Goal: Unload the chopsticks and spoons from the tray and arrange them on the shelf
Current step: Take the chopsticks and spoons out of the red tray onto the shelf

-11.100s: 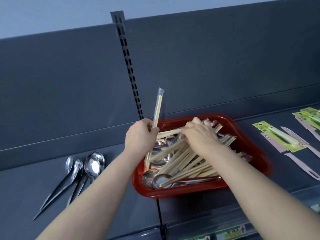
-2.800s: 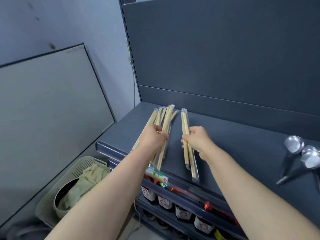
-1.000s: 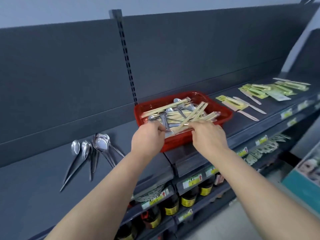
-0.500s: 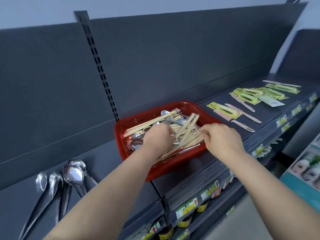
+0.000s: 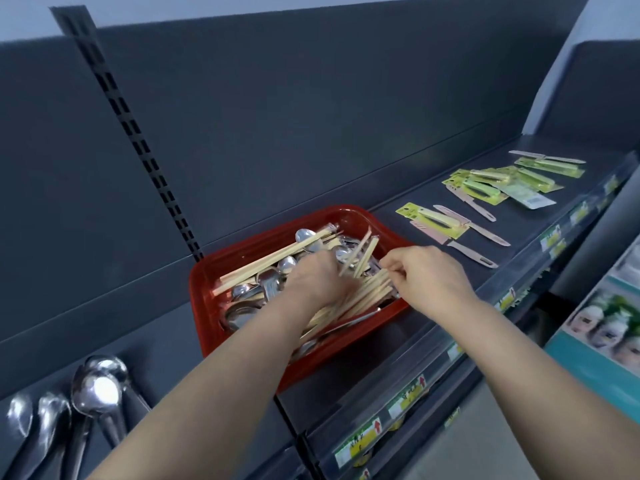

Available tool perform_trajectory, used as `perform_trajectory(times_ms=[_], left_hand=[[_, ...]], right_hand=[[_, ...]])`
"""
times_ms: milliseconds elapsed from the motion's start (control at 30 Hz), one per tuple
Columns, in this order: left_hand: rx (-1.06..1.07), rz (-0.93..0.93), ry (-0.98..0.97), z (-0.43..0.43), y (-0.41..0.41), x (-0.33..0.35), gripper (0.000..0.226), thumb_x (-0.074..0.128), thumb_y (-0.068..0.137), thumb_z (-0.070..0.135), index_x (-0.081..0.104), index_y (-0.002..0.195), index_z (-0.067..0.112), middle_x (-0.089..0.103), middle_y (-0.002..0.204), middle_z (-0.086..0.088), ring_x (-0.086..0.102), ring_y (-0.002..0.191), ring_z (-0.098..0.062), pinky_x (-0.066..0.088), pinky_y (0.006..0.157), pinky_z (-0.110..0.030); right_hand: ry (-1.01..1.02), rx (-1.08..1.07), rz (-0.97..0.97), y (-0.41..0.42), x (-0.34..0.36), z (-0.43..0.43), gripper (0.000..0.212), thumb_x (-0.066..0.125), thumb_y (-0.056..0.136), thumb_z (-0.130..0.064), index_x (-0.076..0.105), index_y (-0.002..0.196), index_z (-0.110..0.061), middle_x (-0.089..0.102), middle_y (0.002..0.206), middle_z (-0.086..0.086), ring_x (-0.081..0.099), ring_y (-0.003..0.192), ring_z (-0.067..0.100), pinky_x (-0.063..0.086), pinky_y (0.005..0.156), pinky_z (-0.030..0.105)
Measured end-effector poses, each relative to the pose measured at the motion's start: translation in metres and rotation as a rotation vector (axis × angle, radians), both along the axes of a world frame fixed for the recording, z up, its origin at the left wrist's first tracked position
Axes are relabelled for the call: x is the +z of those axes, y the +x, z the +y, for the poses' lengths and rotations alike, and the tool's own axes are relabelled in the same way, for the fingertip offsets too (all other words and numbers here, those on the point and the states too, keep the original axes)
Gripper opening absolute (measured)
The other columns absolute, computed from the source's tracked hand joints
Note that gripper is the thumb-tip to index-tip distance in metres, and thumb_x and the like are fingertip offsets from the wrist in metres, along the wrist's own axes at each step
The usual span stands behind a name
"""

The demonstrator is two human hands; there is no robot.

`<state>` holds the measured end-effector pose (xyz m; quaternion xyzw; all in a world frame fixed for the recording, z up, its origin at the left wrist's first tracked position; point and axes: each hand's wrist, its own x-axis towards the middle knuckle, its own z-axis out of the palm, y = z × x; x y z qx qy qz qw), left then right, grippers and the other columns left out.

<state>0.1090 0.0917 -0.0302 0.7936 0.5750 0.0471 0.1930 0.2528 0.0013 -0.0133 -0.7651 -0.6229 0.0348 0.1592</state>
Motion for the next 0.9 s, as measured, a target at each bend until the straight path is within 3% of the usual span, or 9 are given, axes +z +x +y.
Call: perform_trajectory(times_ms=[67,200,267,333,400,533,667,767,900], left_hand=[[0.013,0.042,-0.034,0.0,0.004,-0.003,0.033,0.07,0.078,0.047,0.058,0.073,0.017,0.064,0.079,-0.003,0.061,0.077,-0.021,0.044,0.062,-0.029],[0.085,0.038,0.048,0.004,-0.005,0.015,0.023,0.063,0.08,0.037,0.057,0.068,0.018,0.06,0.073,0.0,0.059,0.076,-0.023,0.041,0.062,-0.028],[0.098,-0.01,0.121,0.003,-0.015,0.026,0.028,0.063,0.082,0.037,0.051,0.064,0.02,0.054,0.066,0.003,0.055,0.071,-0.023,0.037,0.059,-0.028],[0.123,-0.189,0.133,-0.001,-0.023,0.032,0.024,0.064,0.085,0.036,0.054,0.07,0.021,0.058,0.066,0.003,0.059,0.068,-0.022,0.042,0.06,-0.031],[0.201,-0.488,0.075,-0.006,-0.03,0.034,0.017,0.064,0.088,0.029,0.058,0.081,0.015,0.068,0.071,-0.001,0.067,0.067,-0.022,0.053,0.065,-0.034],[0.419,-0.827,0.201,-0.01,-0.04,0.035,0.016,0.053,0.097,0.021,0.052,0.089,0.007,0.07,0.081,-0.009,0.069,0.069,-0.023,0.059,0.067,-0.046],[0.566,-0.985,0.407,-0.004,-0.052,0.039,0.028,0.047,0.099,0.021,0.035,0.073,0.019,0.066,0.083,-0.009,0.07,0.083,-0.027,0.056,0.066,-0.044],[0.629,-1.052,0.493,-0.004,-0.058,0.042,0.02,0.045,0.098,0.019,0.043,0.08,0.013,0.068,0.087,-0.008,0.069,0.086,-0.024,0.056,0.078,-0.053],[0.731,-1.035,0.78,-0.012,-0.067,0.048,0.014,0.041,0.099,0.02,0.049,0.087,0.021,0.069,0.089,0.008,0.064,0.08,-0.012,0.054,0.081,-0.043]], right_hand=[[-0.041,0.056,0.041,0.006,0.0,0.006,0.022,0.06,0.092,-0.024,0.069,0.107,-0.036,0.069,0.104,-0.015,0.064,0.1,0.01,0.051,0.086,0.027],[-0.171,0.195,0.053,0.01,0.007,0.019,0.022,0.073,0.083,-0.031,0.071,0.104,-0.036,0.065,0.097,-0.009,0.063,0.099,0.016,0.05,0.086,0.029],[-0.233,0.275,0.036,0.005,0.008,0.026,0.03,0.077,0.078,-0.033,0.071,0.107,-0.037,0.063,0.11,-0.005,0.059,0.106,0.018,0.046,0.088,0.029],[-0.273,0.345,0.018,-0.001,0.005,0.033,0.032,0.076,0.079,-0.031,0.07,0.11,-0.036,0.062,0.118,-0.004,0.058,0.109,0.019,0.046,0.088,0.029],[-0.264,0.385,-0.013,-0.008,0.001,0.039,0.025,0.072,0.083,-0.029,0.071,0.107,-0.035,0.065,0.114,-0.007,0.061,0.106,0.019,0.048,0.085,0.028],[-0.118,0.271,-0.02,-0.008,0.0,0.053,0.012,0.062,0.091,-0.034,0.07,0.1,-0.035,0.069,0.105,-0.006,0.063,0.096,0.021,0.045,0.074,0.027],[-0.025,0.195,-0.094,-0.007,0.006,0.064,0.017,0.055,0.094,-0.024,0.065,0.106,-0.031,0.065,0.106,-0.003,0.06,0.099,0.023,0.037,0.073,0.029],[0.013,0.194,-0.149,-0.013,0.003,0.072,0.024,0.049,0.094,-0.019,0.06,0.113,-0.029,0.064,0.11,-0.002,0.059,0.104,0.024,0.039,0.083,0.035],[-0.059,0.175,-0.174,-0.015,-0.004,0.079,0.034,0.039,0.094,-0.009,0.059,0.116,-0.026,0.064,0.117,0.0,0.059,0.11,0.024,0.038,0.084,0.034]])
